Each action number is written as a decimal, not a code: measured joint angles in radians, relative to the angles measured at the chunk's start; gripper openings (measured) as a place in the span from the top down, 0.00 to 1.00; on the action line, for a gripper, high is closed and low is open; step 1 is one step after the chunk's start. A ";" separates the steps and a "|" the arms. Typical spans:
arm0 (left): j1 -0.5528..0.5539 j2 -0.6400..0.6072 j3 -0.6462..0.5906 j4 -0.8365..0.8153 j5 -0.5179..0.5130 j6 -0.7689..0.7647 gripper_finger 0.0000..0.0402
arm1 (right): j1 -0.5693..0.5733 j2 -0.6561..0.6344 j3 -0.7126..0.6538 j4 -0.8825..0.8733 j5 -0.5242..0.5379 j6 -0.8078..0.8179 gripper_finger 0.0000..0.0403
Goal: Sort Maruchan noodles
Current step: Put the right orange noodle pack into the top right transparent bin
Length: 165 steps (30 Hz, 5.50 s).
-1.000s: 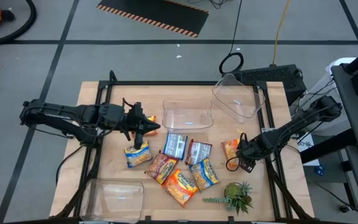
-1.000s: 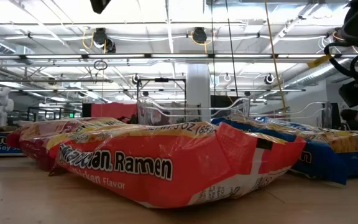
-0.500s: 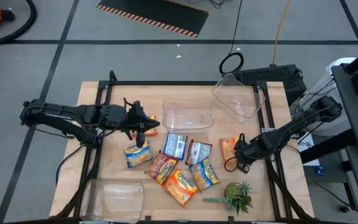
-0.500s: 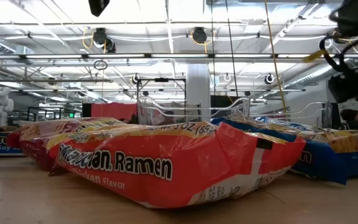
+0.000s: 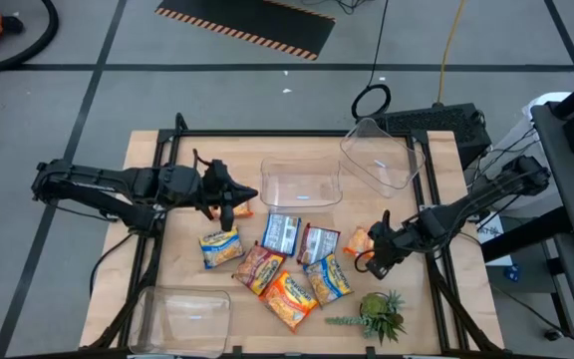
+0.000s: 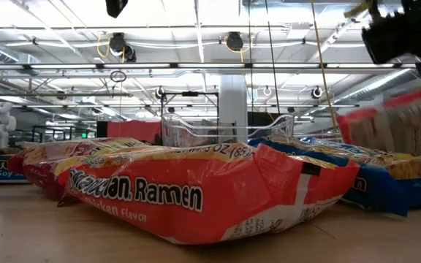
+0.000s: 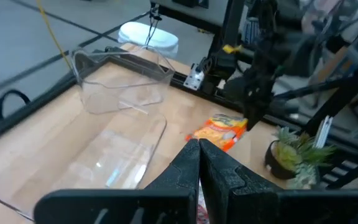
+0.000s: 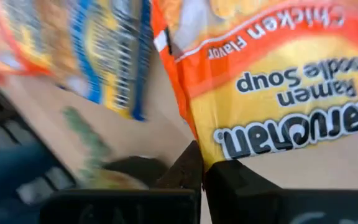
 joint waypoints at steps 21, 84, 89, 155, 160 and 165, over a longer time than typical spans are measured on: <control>0.000 0.000 0.000 0.002 0.086 0.065 0.87 | -0.045 0.013 0.312 -0.003 0.260 0.110 1.00; 0.456 0.162 0.000 0.603 0.640 -0.257 0.23 | -0.720 0.209 0.540 0.927 -0.425 -0.412 1.00; 0.489 0.180 0.000 0.575 0.716 -0.217 0.18 | -0.727 0.207 0.539 0.952 -0.425 -0.422 1.00; 0.439 0.365 0.000 0.806 0.747 -0.009 0.61 | -0.833 0.097 0.539 0.542 -0.229 -0.686 0.41; 0.390 0.365 0.000 0.802 0.672 0.059 0.61 | -0.769 0.107 0.539 0.541 -0.207 -0.775 0.41; 0.349 0.365 0.000 0.732 0.586 0.102 0.61 | -0.742 0.106 0.539 0.525 -0.133 -0.845 0.41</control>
